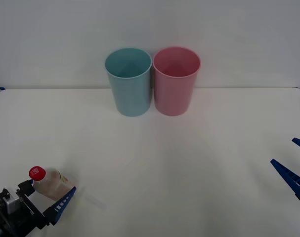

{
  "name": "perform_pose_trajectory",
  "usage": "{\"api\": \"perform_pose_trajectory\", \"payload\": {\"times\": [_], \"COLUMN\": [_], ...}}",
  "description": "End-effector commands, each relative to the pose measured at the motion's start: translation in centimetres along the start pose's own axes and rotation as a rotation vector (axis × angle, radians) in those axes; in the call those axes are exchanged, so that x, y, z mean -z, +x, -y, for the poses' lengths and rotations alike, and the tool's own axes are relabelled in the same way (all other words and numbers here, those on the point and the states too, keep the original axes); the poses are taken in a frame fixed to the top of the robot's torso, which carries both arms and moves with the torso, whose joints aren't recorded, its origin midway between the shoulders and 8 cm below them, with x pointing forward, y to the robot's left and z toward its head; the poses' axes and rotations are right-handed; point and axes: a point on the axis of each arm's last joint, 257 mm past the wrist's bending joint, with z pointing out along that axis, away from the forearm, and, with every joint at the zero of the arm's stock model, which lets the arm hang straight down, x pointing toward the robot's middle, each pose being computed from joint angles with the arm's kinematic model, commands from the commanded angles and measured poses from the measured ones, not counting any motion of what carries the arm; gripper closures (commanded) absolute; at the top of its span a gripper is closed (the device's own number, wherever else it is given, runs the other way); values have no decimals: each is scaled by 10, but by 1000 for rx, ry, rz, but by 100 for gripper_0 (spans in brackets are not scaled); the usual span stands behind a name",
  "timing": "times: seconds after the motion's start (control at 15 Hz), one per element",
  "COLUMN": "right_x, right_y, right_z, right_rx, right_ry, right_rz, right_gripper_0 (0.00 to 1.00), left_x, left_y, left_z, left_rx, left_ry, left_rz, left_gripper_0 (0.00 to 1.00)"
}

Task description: Grasp the object on the table and drop it into the matching bin: aluminum can to the light blue bin, PET bottle to the pink bin.

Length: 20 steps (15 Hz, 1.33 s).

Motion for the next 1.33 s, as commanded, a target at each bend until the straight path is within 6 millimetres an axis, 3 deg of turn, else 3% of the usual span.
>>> {"api": "perform_pose_trajectory", "payload": {"times": [0.07,0.6,1.0,1.33], "right_x": [0,0,0,0], "right_y": [0,0,0,0], "right_z": [0,0,0,0], "right_rx": [0,0,0,0], "right_ry": [0,0,0,0], "right_rz": [0,0,0,0], "right_gripper_0": [0,0,0,0], "left_x": [0,0,-14,-24], "left_y": [-1,-9,-56,-120], "left_z": [1,-3,-10,-16], "left_rx": [-7,10,58,132], "left_ry": [5,-9,-33,-77], "left_rz": [2,32,155,251], "left_gripper_0": [100,100,100,100]}}
